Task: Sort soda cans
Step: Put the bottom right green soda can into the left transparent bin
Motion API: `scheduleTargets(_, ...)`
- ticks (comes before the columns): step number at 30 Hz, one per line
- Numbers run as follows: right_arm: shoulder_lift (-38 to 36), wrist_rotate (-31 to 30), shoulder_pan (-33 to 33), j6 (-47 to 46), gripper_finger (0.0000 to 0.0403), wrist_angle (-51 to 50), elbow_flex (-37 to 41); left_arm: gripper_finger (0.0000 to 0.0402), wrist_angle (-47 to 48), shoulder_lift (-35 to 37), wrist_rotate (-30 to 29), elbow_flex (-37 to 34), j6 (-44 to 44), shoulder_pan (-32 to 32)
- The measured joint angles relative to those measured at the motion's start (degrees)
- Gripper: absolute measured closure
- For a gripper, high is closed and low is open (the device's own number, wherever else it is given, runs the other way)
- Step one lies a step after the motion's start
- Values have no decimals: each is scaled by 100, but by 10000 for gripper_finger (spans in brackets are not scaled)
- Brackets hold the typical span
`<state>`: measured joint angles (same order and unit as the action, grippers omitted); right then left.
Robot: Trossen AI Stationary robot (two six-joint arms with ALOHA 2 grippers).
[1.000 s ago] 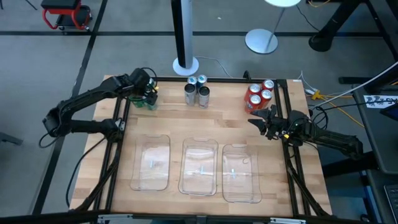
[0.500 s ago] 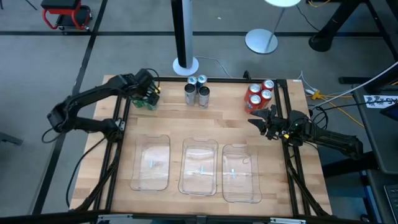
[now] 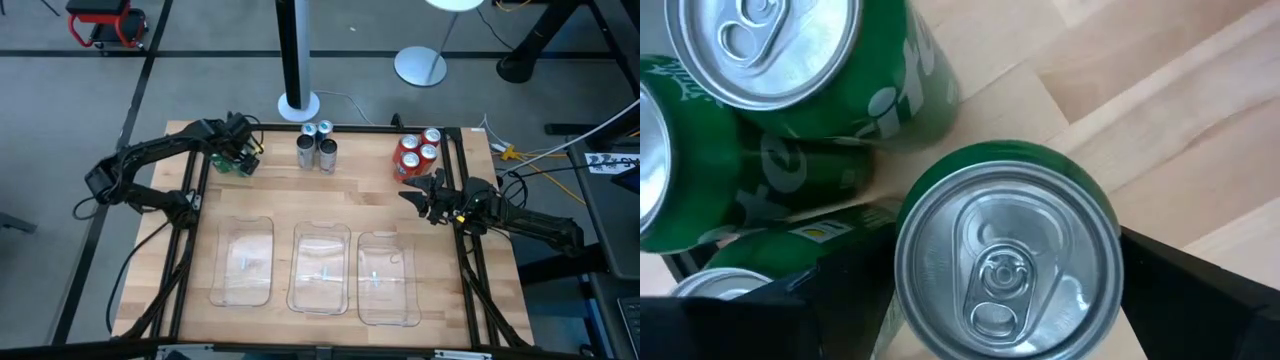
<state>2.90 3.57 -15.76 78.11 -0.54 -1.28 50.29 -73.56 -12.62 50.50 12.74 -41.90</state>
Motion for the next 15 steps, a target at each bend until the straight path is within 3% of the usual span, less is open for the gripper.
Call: scheduleTargets(15, 1, 4, -1, 0, 125, -2, 0, 68, -243, -93, 92, -35, 489, 23)
